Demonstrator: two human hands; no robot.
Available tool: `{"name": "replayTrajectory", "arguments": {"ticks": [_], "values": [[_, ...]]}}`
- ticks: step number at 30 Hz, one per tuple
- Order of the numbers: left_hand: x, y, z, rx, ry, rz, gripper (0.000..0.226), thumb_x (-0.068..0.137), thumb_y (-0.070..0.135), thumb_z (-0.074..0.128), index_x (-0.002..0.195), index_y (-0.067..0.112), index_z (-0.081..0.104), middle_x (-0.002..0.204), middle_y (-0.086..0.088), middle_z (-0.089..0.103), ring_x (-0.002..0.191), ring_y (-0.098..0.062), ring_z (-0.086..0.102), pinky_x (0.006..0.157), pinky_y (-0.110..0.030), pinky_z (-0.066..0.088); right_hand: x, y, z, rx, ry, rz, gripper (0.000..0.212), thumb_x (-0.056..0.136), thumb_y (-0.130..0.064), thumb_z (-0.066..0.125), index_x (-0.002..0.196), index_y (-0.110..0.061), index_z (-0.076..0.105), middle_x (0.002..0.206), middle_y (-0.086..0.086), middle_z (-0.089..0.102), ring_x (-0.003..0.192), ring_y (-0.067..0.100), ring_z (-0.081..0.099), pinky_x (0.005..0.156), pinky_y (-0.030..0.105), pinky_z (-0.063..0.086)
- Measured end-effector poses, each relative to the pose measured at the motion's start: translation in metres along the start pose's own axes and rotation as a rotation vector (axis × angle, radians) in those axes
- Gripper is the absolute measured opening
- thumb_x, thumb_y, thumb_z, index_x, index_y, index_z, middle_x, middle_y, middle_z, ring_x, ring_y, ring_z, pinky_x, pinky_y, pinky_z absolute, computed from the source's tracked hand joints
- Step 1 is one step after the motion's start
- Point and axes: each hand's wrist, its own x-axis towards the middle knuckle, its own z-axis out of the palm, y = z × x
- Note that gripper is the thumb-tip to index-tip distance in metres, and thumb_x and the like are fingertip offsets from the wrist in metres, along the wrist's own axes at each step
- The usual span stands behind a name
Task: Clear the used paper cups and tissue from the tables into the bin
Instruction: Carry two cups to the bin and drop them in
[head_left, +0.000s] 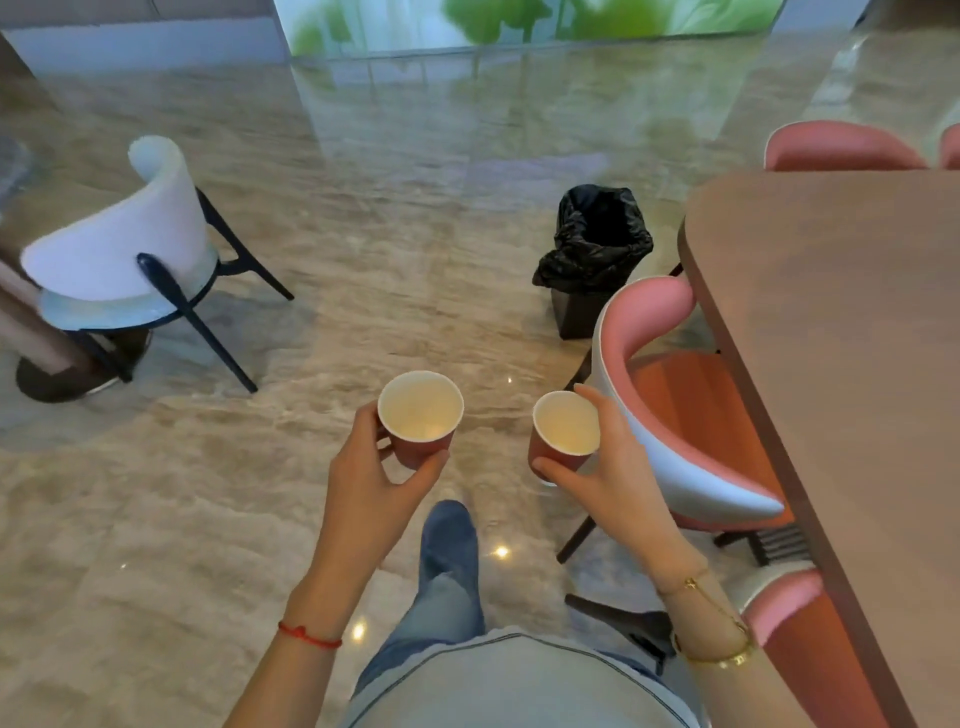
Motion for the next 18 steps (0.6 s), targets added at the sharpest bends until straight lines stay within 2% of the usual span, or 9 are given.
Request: {"name": "replayTrajectory", "arguments": {"ticks": [2, 6, 9, 10, 12, 15, 18], "values": [[0.05, -0.003, 0.01, 0.01, -0.026, 0.01, 0.061, 0.07, 0.031, 0.083, 0.119, 0.034, 0.047, 0.111, 0.026, 0.057, 0.099, 0.018, 0.054, 0.072, -0.001, 0.043, 0.044, 0.005, 0.004, 0.013, 0.019, 0.011, 0.084, 0.068, -0.035, 0.083, 0.136, -0.034, 0.034, 0.13, -0.011, 0.046, 0.111, -0.009, 0.04, 0.087, -0.005, 0.028], [0.157, -0.006, 0.021, 0.015, -0.057, 0.047, 0.06, 0.07, 0.035, 0.082, 0.117, 0.039, 0.045, 0.111, 0.029, 0.055, 0.1, 0.018, 0.053, 0.073, -0.001, 0.043, 0.14, 0.004, 0.009, 0.021, 0.05, 0.019, 0.081, 0.07, -0.031, 0.083, 0.136, -0.031, 0.036, 0.131, -0.009, 0.045, 0.113, -0.007, 0.041, 0.089, 0.0, 0.035], [0.243, -0.003, 0.03, 0.03, -0.102, 0.077, 0.061, 0.07, 0.036, 0.081, 0.118, 0.041, 0.044, 0.111, 0.03, 0.054, 0.102, 0.018, 0.052, 0.072, -0.001, 0.043, 0.213, 0.0, 0.009, 0.041, 0.09, 0.028, 0.082, 0.071, -0.029, 0.083, 0.137, -0.03, 0.036, 0.132, -0.009, 0.045, 0.119, 0.004, 0.044, 0.099, 0.025, 0.044], [0.269, -0.001, 0.033, 0.036, -0.119, 0.092, 0.061, 0.07, 0.037, 0.081, 0.118, 0.041, 0.044, 0.111, 0.031, 0.054, 0.103, 0.018, 0.052, 0.073, -0.001, 0.043, 0.236, -0.001, 0.009, 0.031, 0.104, 0.029, 0.083, 0.071, -0.028, 0.083, 0.138, -0.029, 0.035, 0.132, -0.009, 0.045, 0.12, 0.007, 0.044, 0.1, 0.029, 0.044], [0.32, 0.001, 0.042, 0.036, -0.163, 0.107, 0.059, 0.071, 0.038, 0.08, 0.117, 0.042, 0.043, 0.111, 0.031, 0.054, 0.103, 0.017, 0.053, 0.074, -0.002, 0.044, 0.282, 0.003, 0.007, 0.018, 0.136, 0.05, 0.085, 0.071, -0.028, 0.083, 0.14, -0.026, 0.034, 0.132, -0.007, 0.045, 0.121, 0.008, 0.043, 0.098, 0.026, 0.042], [0.385, 0.007, 0.058, 0.052, -0.223, 0.135, 0.059, 0.072, 0.039, 0.079, 0.119, 0.039, 0.043, 0.113, 0.031, 0.053, 0.103, 0.013, 0.055, 0.075, -0.005, 0.046, 0.334, 0.009, 0.006, -0.011, 0.189, 0.083, 0.087, 0.07, -0.025, 0.084, 0.141, -0.019, 0.035, 0.134, -0.002, 0.045, 0.121, 0.008, 0.041, 0.094, 0.011, 0.029], [0.435, 0.012, 0.077, 0.058, -0.268, 0.162, 0.063, 0.072, 0.036, 0.08, 0.12, 0.038, 0.04, 0.113, 0.033, 0.05, 0.104, 0.011, 0.055, 0.079, -0.01, 0.048, 0.373, 0.016, 0.002, -0.018, 0.226, 0.108, 0.088, 0.07, -0.023, 0.085, 0.141, -0.015, 0.034, 0.137, 0.001, 0.045, 0.125, 0.012, 0.042, 0.097, 0.011, 0.027]]}}
